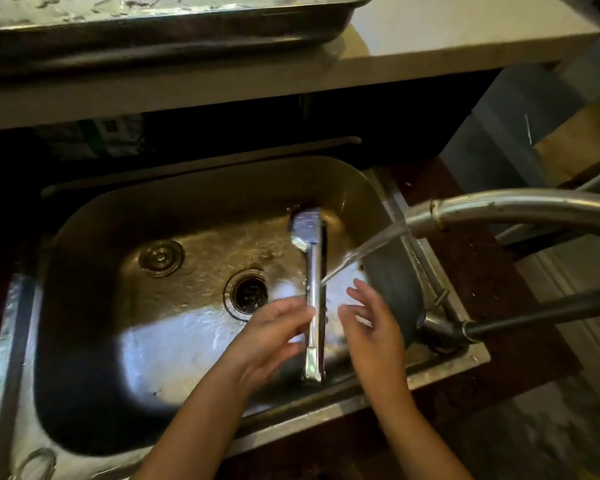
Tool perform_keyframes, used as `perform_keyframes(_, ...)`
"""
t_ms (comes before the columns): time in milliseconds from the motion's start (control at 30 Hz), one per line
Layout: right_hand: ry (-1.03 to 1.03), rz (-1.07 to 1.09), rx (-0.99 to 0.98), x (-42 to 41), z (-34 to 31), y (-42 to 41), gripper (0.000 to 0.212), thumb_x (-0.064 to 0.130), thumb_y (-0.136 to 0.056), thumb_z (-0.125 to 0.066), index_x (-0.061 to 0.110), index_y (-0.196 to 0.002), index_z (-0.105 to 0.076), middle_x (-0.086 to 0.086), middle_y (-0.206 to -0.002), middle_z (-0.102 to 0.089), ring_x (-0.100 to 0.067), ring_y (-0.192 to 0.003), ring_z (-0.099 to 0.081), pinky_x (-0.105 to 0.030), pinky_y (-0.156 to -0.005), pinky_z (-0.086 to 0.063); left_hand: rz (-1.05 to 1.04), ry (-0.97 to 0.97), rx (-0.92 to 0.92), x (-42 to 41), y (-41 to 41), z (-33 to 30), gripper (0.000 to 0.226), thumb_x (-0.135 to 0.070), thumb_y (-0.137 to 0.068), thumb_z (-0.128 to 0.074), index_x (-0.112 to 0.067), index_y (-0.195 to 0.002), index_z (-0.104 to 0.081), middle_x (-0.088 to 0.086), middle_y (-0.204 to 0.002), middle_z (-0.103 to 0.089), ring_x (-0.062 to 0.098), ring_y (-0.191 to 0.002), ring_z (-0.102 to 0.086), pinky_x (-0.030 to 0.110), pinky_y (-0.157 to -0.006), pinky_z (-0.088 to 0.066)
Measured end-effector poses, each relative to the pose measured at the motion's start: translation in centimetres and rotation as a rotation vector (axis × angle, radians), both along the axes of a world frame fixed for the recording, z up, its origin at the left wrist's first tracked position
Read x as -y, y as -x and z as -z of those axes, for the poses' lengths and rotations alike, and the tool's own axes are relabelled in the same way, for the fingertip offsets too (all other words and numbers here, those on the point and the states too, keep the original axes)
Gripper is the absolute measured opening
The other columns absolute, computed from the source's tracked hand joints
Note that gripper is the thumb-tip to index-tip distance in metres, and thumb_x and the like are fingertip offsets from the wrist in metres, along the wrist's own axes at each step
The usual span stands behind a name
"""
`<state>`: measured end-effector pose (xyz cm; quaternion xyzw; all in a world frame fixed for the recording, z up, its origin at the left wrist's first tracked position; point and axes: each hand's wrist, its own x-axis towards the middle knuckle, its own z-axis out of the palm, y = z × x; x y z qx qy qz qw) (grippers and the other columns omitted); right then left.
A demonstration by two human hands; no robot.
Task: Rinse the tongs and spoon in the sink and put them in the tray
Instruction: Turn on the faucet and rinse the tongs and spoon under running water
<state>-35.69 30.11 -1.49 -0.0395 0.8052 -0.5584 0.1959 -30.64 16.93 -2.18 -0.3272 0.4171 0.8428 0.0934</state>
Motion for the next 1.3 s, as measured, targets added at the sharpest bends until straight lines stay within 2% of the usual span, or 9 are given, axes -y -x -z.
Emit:
perform_keyframes(133,0.209,0.021,0.497,0.7,0.5,3.3,0.021,0.026,-0.084,-0.063,0.019,-0.104,-0.064,-0.003,-0.091,-0.072,-0.017,-0.081,-0.069,-0.032,-0.073,-0.054,0.170,0.090,-0.005,-0.4,-1.2,-0.3,0.022,-0.004,-0.083,-0.060,-0.009,-0.103,-0.066,0.002,-0.084,-0.072,0.016,-0.079,-0.064,0.030,-0.073,-0.052)
perform_keyframes(233,0.204,-0.035,0.468,1.0,1.1,3.3,0.018,0.027,-0.081,-0.066,0.017,-0.095,-0.071,0.002,-0.080,-0.076,-0.014,-0.077,-0.072,-0.026,-0.063,-0.055,0.200,0.112,0.009,0.0,-1.6,-0.3,0.026,-0.009,-0.083,-0.061,-0.005,-0.109,-0.064,0.010,-0.094,-0.066,0.023,-0.090,-0.060,0.038,-0.081,-0.049)
perform_keyframes(400,0.210,-0.012,0.522,2.1,1.8,2.2,0.015,0.027,-0.080,-0.065,0.021,-0.094,-0.068,0.002,-0.083,-0.072,-0.016,-0.087,-0.068,-0.031,-0.071,-0.051,0.205,0.127,-0.009,0.7,-2.1,-0.8,0.015,-0.014,-0.087,-0.058,-0.015,-0.083,-0.073,0.004,-0.074,-0.065,0.012,-0.071,-0.065,0.021,-0.058,-0.054)
perform_keyframes(600,0.124,0.021,0.484,3.3,1.1,4.2,0.058,0.029,-0.066,-0.080,0.021,-0.116,-0.051,-0.006,-0.101,-0.069,-0.022,-0.094,-0.066,-0.038,-0.075,-0.056,0.253,0.091,0.002,1.2,-3.4,-1.0,0.016,-0.015,-0.081,-0.063,-0.016,-0.095,-0.070,0.006,-0.088,-0.076,0.019,-0.084,-0.072,0.024,-0.063,-0.057)
perform_keyframes(767,0.061,0.081,0.230,3.3,0.7,6.6,0.024,0.028,-0.084,-0.065,0.005,-0.076,-0.062,-0.001,-0.060,-0.059,-0.008,-0.051,-0.055,-0.015,-0.041,-0.041,0.245,0.090,0.003,1.1,-4.1,-1.2,0.024,-0.007,-0.082,-0.061,-0.006,-0.107,-0.063,0.010,-0.089,-0.077,0.021,-0.080,-0.073,0.023,-0.058,-0.056)
perform_keyframes(867,0.051,0.061,0.123,3.2,0.5,7.4,0.039,0.033,-0.091,-0.054,0.013,-0.057,-0.056,0.003,-0.044,-0.055,-0.002,-0.031,-0.048,-0.015,-0.035,-0.034,0.228,0.119,-0.001,1.1,-4.1,-1.0,0.020,-0.010,-0.082,-0.062,-0.010,-0.101,-0.068,0.009,-0.089,-0.077,0.021,-0.079,-0.073,0.024,-0.059,-0.057)
perform_keyframes(1000,-0.148,-0.264,0.227,3.3,0.5,6.0,0.066,0.060,-0.052,-0.076,0.025,-0.101,-0.050,0.003,-0.089,-0.065,-0.012,-0.071,-0.060,-0.021,-0.053,-0.044,0.190,0.139,-0.022,1.4,-3.6,-0.9,0.016,-0.013,-0.081,-0.061,-0.018,-0.082,-0.076,0.006,-0.083,-0.077,0.017,-0.074,-0.073,0.024,-0.062,-0.058)
perform_keyframes(1133,-0.004,-0.069,0.136,3.6,0.1,6.8,0.025,0.032,-0.081,-0.068,0.013,-0.075,-0.053,0.002,-0.056,-0.057,0.000,-0.035,-0.049,-0.014,-0.034,-0.037,0.198,0.133,-0.055,1.5,-3.5,-1.2,0.018,-0.009,-0.083,-0.060,-0.018,-0.085,-0.075,0.005,-0.083,-0.077,0.017,-0.072,-0.072,0.022,-0.059,-0.057)
perform_keyframes(1300,0.134,-0.085,0.287,3.5,-1.0,7.4,0.032,0.028,-0.095,-0.046,0.015,-0.067,-0.051,0.006,-0.039,-0.053,-0.004,-0.031,-0.044,-0.014,-0.032,-0.029,0.246,0.164,-0.057,1.6,-3.1,-1.2,0.018,-0.007,-0.083,-0.059,-0.014,-0.096,-0.070,0.003,-0.084,-0.077,0.015,-0.074,-0.072,0.021,-0.059,-0.055)
